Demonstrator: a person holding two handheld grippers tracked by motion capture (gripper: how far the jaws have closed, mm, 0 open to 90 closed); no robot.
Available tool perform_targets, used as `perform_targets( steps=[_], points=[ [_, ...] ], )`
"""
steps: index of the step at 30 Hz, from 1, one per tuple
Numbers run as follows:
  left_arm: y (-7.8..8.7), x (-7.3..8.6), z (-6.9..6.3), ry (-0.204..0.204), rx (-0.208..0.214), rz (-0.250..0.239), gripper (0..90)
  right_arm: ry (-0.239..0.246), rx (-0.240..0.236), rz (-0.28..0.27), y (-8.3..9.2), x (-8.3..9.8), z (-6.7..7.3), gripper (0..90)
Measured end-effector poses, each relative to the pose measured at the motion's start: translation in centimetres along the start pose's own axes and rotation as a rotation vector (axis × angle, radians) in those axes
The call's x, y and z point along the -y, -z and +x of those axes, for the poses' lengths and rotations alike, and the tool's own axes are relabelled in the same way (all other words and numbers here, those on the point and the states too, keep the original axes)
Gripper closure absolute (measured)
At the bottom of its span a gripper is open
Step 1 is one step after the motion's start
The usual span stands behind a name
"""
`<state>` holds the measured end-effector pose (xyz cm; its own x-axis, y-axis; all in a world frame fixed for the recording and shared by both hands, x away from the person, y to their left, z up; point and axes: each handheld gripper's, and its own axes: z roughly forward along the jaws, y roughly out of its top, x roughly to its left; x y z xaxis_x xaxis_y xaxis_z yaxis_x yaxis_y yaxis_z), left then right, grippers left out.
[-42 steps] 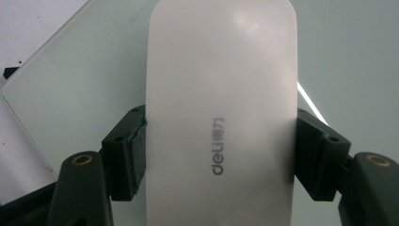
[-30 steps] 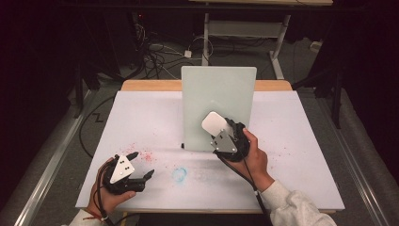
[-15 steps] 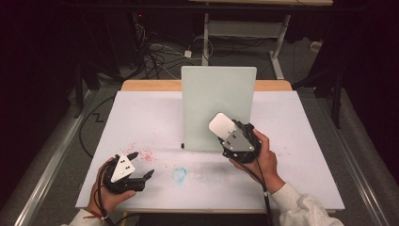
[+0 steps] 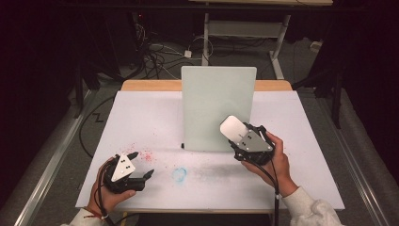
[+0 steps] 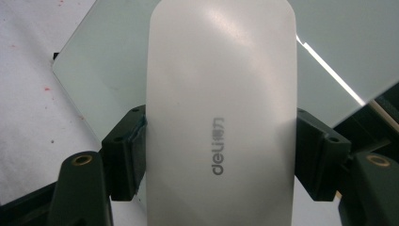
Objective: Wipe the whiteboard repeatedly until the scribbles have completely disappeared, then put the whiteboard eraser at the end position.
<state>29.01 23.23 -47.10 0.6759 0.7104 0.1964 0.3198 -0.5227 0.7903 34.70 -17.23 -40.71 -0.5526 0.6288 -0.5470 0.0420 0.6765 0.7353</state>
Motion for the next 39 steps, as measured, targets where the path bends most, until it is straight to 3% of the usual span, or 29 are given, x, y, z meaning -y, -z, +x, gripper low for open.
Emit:
perform_targets(
  steps=[7, 21, 31, 39],
  points=[
    [0.0, -0.1, 0.0, -0.021, -0.004, -0.006, 19.1, -0.009, -0.031, -0.003, 0.9, 0.7, -0.6, 30.7],
    [-0.3, -0.2, -0.2, -0.018, 0.007, 0.008, 19.1, -0.014, -0.114, 0.009, 1.5, 1.5, -0.4, 30.7],
    [-0.4, -0.4, -0.4, -0.031, 0.01, 0.009, 19.1, 0.011, -0.255, 0.036, 1.7, 1.6, 0.4, 30.7],
    [-0.5, -0.5, -0.6, -0.041, 0.014, 0.013, 19.1, 0.061, -0.381, 0.066, 1.3, 1.4, 1.3, 30.7]
  ],
)
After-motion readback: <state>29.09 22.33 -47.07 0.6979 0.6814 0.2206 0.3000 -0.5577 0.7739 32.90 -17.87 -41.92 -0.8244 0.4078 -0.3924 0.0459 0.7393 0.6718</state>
